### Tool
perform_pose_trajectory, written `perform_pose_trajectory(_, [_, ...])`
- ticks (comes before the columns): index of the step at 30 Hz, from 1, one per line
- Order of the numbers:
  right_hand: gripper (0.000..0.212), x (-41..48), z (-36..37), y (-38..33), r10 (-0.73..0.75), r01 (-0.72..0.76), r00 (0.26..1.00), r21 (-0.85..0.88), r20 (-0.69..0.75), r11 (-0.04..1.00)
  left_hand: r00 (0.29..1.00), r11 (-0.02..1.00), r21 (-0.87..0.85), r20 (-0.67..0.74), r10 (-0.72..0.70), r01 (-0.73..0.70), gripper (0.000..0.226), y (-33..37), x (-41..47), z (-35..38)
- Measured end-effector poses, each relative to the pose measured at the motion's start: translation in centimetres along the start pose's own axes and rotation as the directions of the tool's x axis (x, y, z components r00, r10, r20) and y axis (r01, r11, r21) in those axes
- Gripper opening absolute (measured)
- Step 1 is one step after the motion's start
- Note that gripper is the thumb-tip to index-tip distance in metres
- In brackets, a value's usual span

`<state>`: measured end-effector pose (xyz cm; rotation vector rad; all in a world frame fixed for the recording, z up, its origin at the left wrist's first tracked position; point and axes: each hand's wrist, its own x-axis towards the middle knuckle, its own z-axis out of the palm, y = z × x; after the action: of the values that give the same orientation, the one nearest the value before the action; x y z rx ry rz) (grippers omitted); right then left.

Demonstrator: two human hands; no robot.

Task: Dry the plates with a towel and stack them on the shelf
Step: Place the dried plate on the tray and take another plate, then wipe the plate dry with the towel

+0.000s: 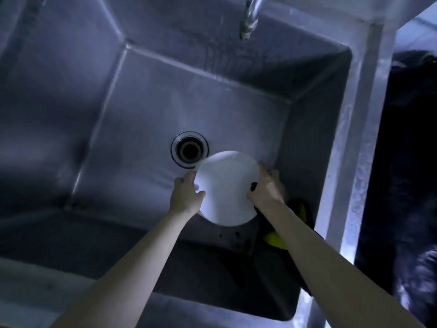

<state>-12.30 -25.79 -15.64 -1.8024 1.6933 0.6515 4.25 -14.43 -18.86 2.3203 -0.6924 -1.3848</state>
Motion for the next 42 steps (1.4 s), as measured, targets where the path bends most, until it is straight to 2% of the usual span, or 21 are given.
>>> perform_pose_trajectory(3, [0.056,0.6,0.6,0.0,0.138,-0.137,0.990,-0.018,0.014,0.990,1.000,0.999,0.041,-0.019,0.008,-0.007,0.050,-0.3,0.6,0.2])
perform_pose_trajectory(5, [0.053,0.8,0.8,0.2,0.168,-0.166,0.985,-0.041,0.038,0.985,1.000,0.998,0.057,-0.021,0.005,-0.004,0.049,-0.4,0.8,0.2])
perform_pose_trajectory(10, [0.062,0.8,0.5,0.3,0.161,-0.157,0.983,-0.056,0.088,0.986,1.000,0.999,0.053,0.019,-0.004,0.003,0.056,-0.5,0.9,0.3])
perform_pose_trajectory(17, [0.073,-0.2,-0.3,0.4,0.107,-0.106,0.991,-0.015,0.080,0.994,0.998,0.995,-0.096,0.063,0.009,-0.003,0.072,-0.8,0.8,-0.3])
perform_pose_trajectory(25, [0.076,-1.4,-1.1,0.7,0.066,-0.071,0.997,0.133,0.042,0.989,0.997,0.970,-0.244,0.075,0.012,0.007,0.067,-0.1,-0.6,-1.2])
perform_pose_trajectory(29, [0.075,-2.9,-2.5,0.6,-0.017,0.032,0.998,0.282,-0.057,0.959,0.994,0.916,-0.402,0.093,0.049,-0.008,0.064,1.2,-2.2,-3.2])
perform_pose_trajectory(34, [0.069,-5.4,-6.5,-0.2,-0.071,0.138,0.981,0.393,-0.180,0.909,0.980,0.846,-0.516,0.059,0.188,-0.132,0.065,4.4,-5.1,-7.3])
perform_pose_trajectory(37, [0.066,-7.6,-10.1,-0.7,-0.111,0.213,0.963,0.445,-0.245,0.870,0.978,0.788,-0.592,-0.004,0.211,-0.172,0.057,6.9,-7.0,-9.5])
perform_pose_trajectory(40, [0.059,-10.5,-13.7,-1.0,-0.160,0.319,0.926,0.481,-0.342,0.817,0.963,0.729,-0.631,-0.132,0.236,-0.266,0.050,9.5,-9.3,-10.9])
perform_pose_trajectory(42, [0.056,-12.5,-15.7,-1.2,-0.161,0.366,0.901,0.509,-0.402,0.779,0.948,0.652,-0.692,-0.174,0.268,-0.311,0.046,11.4,-11.1,-11.3])
